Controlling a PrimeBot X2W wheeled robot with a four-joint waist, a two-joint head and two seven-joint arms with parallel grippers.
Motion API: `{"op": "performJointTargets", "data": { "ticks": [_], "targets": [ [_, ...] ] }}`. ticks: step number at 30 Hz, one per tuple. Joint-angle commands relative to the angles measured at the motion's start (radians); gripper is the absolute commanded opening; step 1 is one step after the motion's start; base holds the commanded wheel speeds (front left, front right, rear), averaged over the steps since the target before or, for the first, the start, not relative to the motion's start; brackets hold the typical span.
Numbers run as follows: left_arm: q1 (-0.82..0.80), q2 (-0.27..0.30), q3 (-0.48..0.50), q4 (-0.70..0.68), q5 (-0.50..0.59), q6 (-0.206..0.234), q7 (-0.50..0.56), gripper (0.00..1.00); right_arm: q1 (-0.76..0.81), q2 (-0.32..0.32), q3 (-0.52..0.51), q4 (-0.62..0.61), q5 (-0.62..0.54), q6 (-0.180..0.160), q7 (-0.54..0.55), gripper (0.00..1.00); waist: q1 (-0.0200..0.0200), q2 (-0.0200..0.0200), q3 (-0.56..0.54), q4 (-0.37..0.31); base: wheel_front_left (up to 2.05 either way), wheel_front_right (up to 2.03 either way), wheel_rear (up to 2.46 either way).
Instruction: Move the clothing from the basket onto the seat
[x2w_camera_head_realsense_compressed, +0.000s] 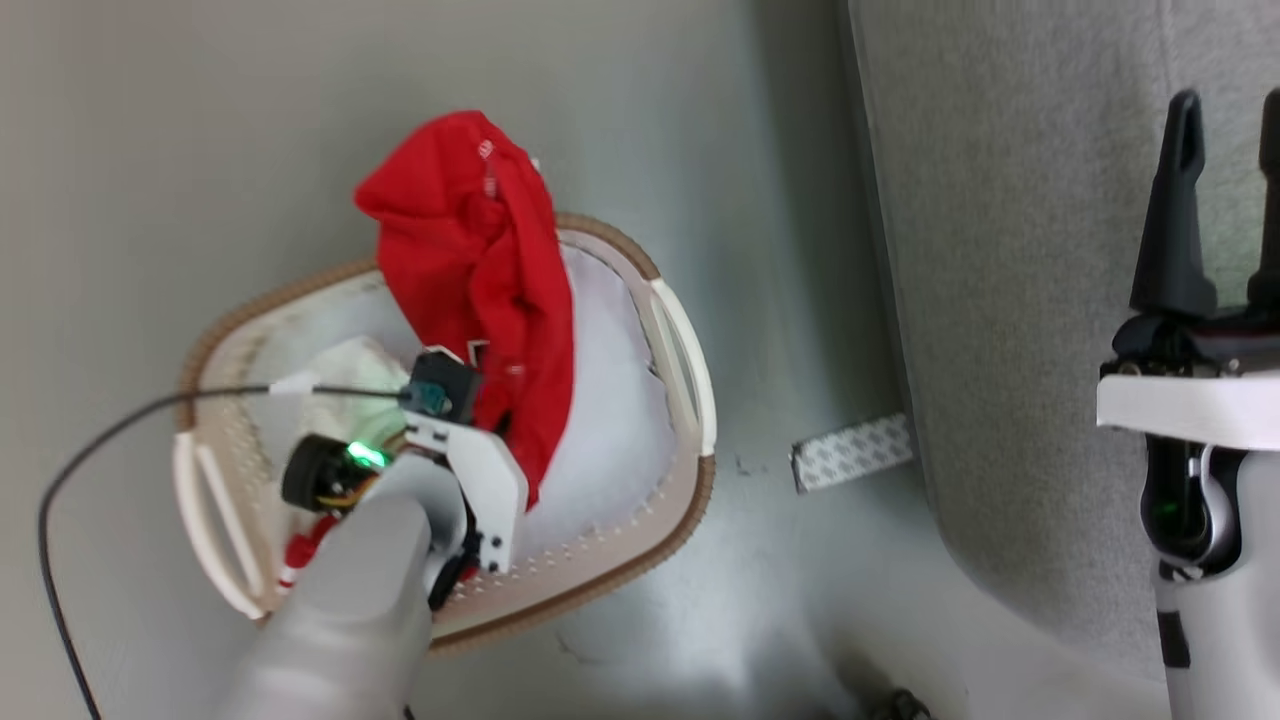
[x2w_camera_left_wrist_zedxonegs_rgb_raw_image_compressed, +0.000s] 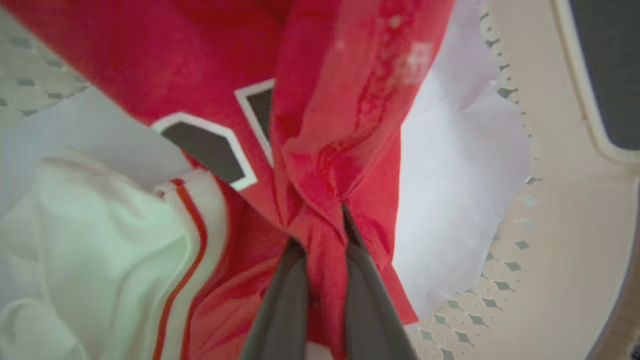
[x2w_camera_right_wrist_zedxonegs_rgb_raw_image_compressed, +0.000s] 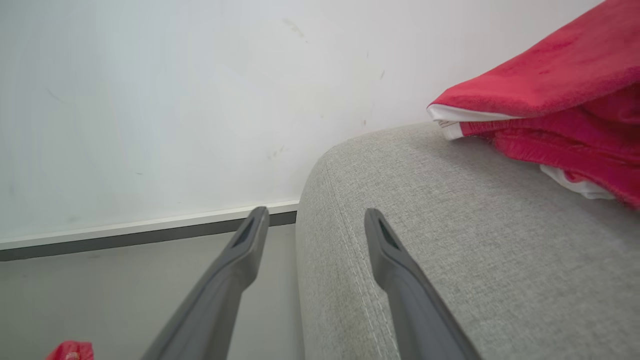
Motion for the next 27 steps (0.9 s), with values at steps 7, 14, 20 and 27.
{"op": "performJointTargets", "data": {
  "ticks": [7,14,20,27],
  "targets": [
    [0.103,-0.010,0.014,-0.039,-0.081,-0.019,-0.108,0.00,0.086,-0.002,-0.048,0.059,-0.037,-0.002,-0.002,1.00,-0.0001,0.0000,-0.215,0.097,0.00,0.00,0.00],
    [0.208,-0.010,0.008,-0.152,-0.158,-0.027,-0.147,0.00,0.188,-0.003,-0.070,0.115,-0.071,-0.002,-0.002,1.00,-0.0001,0.0000,-0.425,0.170,0.00,0.00,0.00],
    [0.269,0.025,0.034,-0.320,-0.194,-0.008,-0.130,0.00,0.269,-0.003,-0.064,0.154,-0.105,-0.002,-0.002,1.00,-0.0001,0.0000,-0.574,0.219,0.00,0.00,0.00],
    [0.308,0.080,0.067,-0.596,-0.218,0.051,-0.048,0.00,0.335,-0.003,-0.045,0.185,-0.110,-0.002,-0.002,1.00,-0.0001,0.0000,-0.701,0.254,0.00,0.00,0.00]
  ]
}}
